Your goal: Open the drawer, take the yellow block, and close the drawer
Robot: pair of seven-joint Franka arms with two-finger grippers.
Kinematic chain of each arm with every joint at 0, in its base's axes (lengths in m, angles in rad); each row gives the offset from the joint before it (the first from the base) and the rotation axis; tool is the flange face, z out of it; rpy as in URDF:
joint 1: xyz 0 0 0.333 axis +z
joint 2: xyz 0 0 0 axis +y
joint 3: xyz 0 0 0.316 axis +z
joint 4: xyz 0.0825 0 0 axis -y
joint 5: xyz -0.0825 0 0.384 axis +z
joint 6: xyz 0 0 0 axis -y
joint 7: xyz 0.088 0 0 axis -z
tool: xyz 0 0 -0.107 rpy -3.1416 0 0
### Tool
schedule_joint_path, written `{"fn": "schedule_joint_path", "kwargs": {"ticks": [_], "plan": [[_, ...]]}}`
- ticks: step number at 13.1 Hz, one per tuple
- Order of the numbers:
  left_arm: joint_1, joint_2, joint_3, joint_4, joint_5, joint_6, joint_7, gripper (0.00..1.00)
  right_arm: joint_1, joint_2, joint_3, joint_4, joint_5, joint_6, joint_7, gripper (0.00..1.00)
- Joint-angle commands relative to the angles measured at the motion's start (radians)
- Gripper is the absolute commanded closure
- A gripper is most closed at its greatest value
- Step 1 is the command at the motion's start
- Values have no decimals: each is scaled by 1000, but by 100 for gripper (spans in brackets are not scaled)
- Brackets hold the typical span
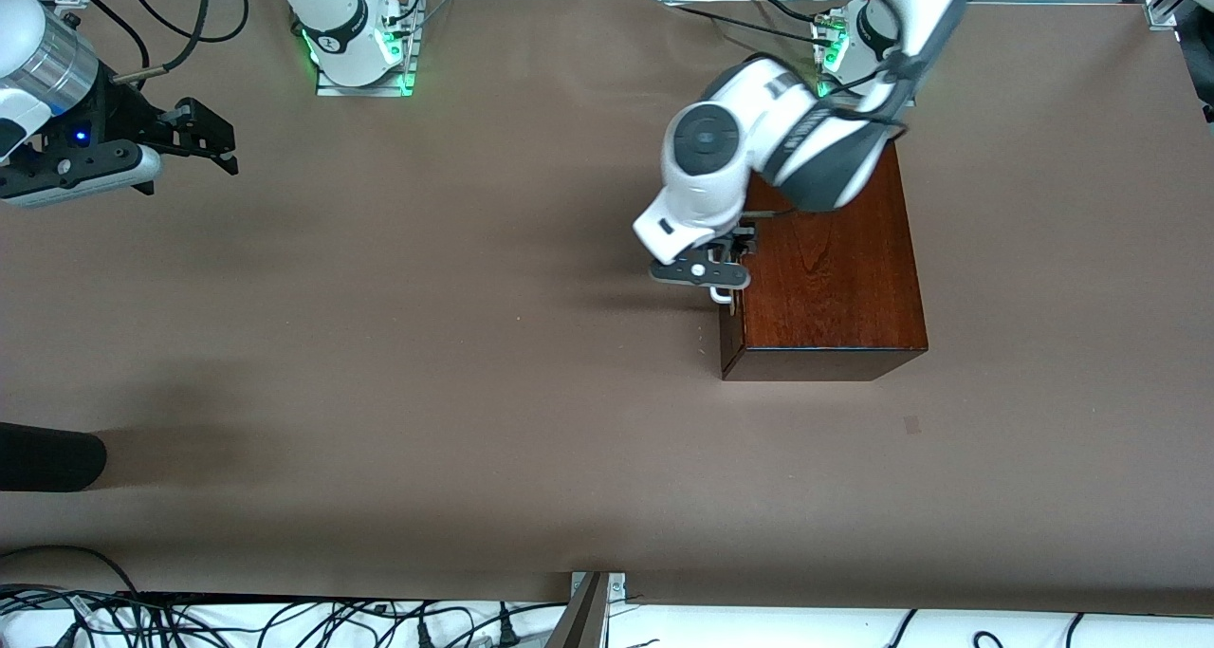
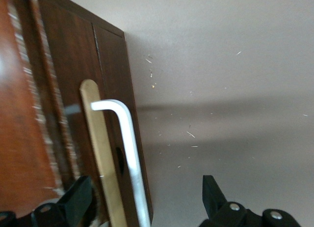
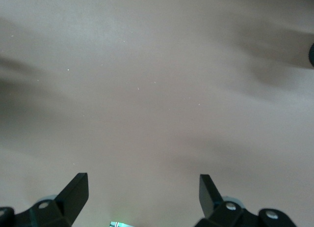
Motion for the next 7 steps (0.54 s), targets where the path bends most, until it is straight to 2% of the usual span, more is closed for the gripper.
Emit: {"fn": "schedule_joint_path", "kwargs": {"ticks": [1,7], "plan": [[-47,66,2,26,107,-8,-127,0,-3,-3,4,8,5,-14,11,0],[-58,107,9,20,210,-9,-146,0,-3,-5,6,10,5,-14,11,0]]}}
